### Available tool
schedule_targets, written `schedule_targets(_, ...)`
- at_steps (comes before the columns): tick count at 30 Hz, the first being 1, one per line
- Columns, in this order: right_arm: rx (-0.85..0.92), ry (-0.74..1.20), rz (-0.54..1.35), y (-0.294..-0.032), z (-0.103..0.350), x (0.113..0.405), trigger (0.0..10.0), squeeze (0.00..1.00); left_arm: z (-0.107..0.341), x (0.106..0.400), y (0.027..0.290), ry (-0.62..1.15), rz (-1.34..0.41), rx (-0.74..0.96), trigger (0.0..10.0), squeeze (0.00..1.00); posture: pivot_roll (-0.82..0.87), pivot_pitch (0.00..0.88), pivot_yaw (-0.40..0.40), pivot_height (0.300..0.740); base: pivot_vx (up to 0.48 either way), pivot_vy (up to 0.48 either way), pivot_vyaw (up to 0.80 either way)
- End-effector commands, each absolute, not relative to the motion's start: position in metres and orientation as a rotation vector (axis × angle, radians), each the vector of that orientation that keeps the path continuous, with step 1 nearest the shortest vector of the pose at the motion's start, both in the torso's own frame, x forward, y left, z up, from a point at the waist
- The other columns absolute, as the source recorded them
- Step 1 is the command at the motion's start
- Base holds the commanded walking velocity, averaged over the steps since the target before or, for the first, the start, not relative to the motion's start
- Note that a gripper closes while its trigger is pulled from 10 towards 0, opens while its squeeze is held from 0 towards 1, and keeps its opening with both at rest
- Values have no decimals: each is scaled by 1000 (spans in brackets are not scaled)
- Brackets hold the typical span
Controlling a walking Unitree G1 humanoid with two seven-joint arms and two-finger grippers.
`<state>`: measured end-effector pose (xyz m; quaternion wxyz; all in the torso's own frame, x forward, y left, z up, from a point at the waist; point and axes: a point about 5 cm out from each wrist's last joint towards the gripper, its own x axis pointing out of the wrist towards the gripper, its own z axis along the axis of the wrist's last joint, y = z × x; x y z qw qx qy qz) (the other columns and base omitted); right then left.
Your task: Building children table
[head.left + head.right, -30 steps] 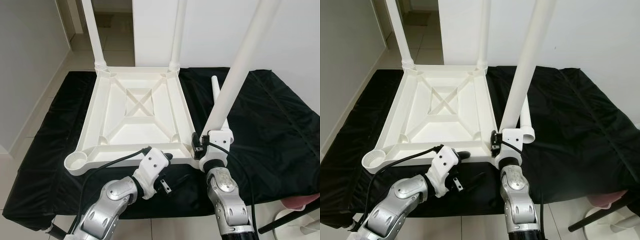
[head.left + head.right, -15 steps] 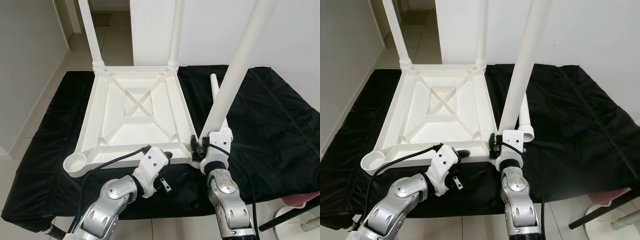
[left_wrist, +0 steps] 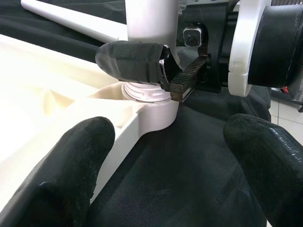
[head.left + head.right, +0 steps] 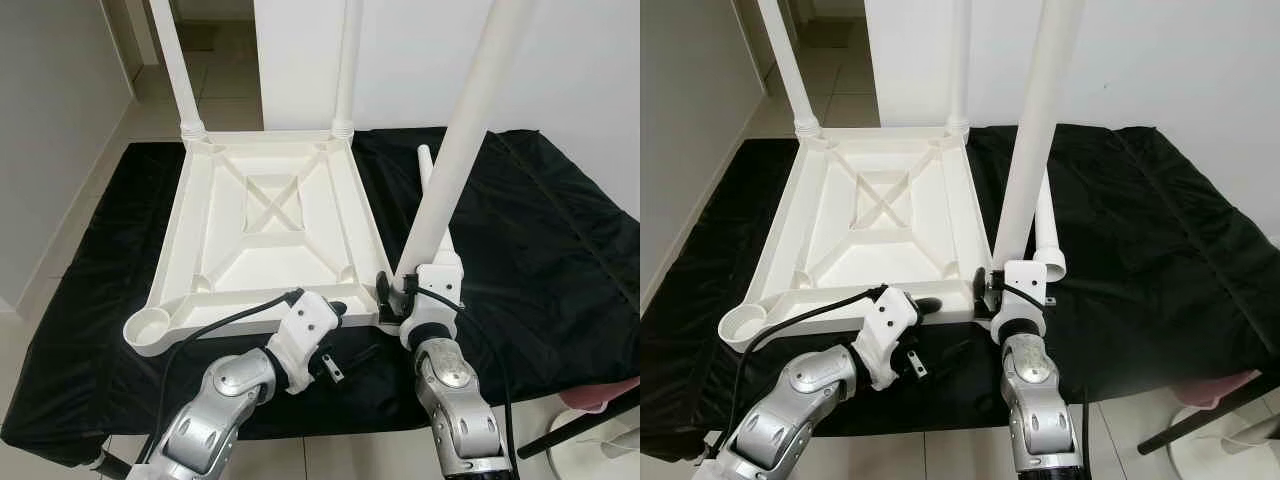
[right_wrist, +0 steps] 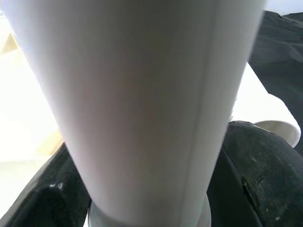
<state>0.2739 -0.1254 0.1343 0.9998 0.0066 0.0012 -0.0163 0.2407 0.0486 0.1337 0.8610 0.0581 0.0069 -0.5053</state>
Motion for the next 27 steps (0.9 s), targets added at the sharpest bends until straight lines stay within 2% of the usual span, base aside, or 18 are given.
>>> schedule_targets(1, 38, 9, -16, -125, 134, 274, 10000, 0, 133, 243, 50, 22, -1032, 131, 10000, 0, -84, 29, 9, 740, 0, 0, 0)
schedule_targets(9, 25, -89, 160, -137, 147, 279, 10000, 0, 134, 243, 52, 23, -1040, 141, 10000, 0, -79, 25, 24, 740, 0, 0, 0)
schedule_targets(18, -30, -86, 328, -145, 145, 283, 10000, 0, 134, 246, 55, 20, -1027, 152, 10000, 0, -56, 12, 10, 740, 0, 0, 0)
schedule_targets(26, -92, -45, 550, -163, 135, 290, 10000, 0, 134, 246, 55, 17, -1018, 153, 10000, 0, -46, 0, 10, 740, 0, 0, 0)
schedule_targets(27, -100, -44, 574, -164, 134, 291, 8549, 0, 135, 246, 55, 17, -1019, 153, 10000, 0, -45, 0, 12, 740, 0, 0, 0)
